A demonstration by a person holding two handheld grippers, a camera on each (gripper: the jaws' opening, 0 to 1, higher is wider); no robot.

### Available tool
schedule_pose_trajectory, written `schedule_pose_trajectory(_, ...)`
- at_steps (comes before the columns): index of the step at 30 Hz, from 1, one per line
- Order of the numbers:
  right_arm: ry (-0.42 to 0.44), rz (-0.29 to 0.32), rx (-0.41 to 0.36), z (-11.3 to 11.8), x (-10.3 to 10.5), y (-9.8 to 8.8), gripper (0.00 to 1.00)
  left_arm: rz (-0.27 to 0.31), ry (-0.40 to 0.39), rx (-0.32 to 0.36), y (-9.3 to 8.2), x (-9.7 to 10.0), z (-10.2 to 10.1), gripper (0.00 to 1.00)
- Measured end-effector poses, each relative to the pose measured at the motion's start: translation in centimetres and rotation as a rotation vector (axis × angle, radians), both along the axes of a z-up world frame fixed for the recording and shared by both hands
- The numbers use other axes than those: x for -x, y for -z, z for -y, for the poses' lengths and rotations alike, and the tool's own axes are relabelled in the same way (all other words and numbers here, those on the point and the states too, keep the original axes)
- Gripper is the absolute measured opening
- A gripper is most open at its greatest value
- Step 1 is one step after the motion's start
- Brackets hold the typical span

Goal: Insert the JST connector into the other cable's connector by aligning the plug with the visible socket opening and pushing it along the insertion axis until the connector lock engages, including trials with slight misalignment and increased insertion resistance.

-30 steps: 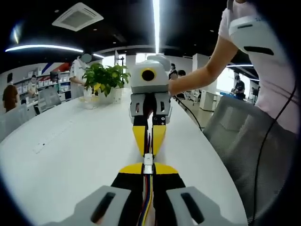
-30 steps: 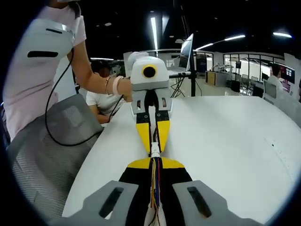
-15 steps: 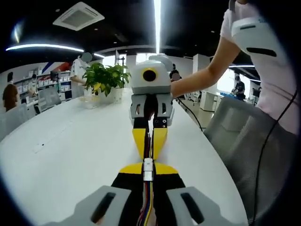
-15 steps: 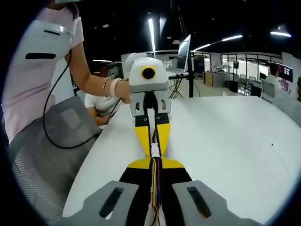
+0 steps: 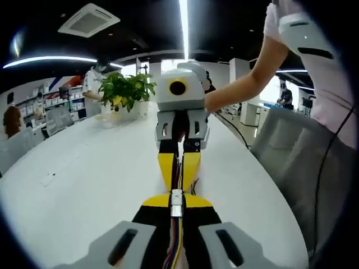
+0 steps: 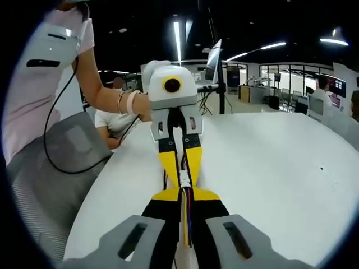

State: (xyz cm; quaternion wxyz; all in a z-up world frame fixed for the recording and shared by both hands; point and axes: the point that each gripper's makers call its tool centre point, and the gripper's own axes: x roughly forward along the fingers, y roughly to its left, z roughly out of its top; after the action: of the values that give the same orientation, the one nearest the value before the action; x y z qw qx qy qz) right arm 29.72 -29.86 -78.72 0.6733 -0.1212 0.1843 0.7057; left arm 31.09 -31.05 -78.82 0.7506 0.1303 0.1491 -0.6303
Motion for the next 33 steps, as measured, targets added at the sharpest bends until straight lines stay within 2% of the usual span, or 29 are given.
schedule_pose_trajectory(8, 0.009, -0.006, 0.018, -0.1, -1.0, 2.0, 0.01, -0.011, -0.003, -0.035, 1.6, -0.5, -0.2, 0.0)
schedule_pose_trajectory(11, 0.026, -0.041, 0.024, 0.0, -1.2, 2.5, 0.02, -0.024, -0.005, -0.042, 2.1, -0.6, -0.1, 0.0)
schedule_pose_trajectory(15, 0.018, -0.023, 0.041, 0.2, -1.4, 3.2, 0.02, -0.027, -0.002, -0.053, 2.8, -0.7, 0.2, 0.0)
schedule_pose_trajectory(19, 0.034, -0.041, 0.045, 0.4, -1.6, 3.6, 0.02, -0.035, -0.006, -0.057, 3.2, -0.8, 0.3, 0.0)
schedule_pose_trajectory(29, 0.036, -0.029, 0.058, 0.5, -1.6, 4.4, 0.02, -0.02, -0.002, -0.072, 3.9, -0.8, 0.5, 0.0)
schedule_pose_trajectory(32, 0.053, -0.06, 0.069, 0.5, -1.7, 4.7, 0.03, -0.028, -0.011, -0.08, 4.2, -0.9, 0.6, 0.0)
schedule_pose_trajectory(33, 0.047, -0.047, 0.068, 0.5, -1.7, 4.8, 0.02, -0.021, -0.012, -0.087, 4.3, -0.9, 0.6, 0.0)
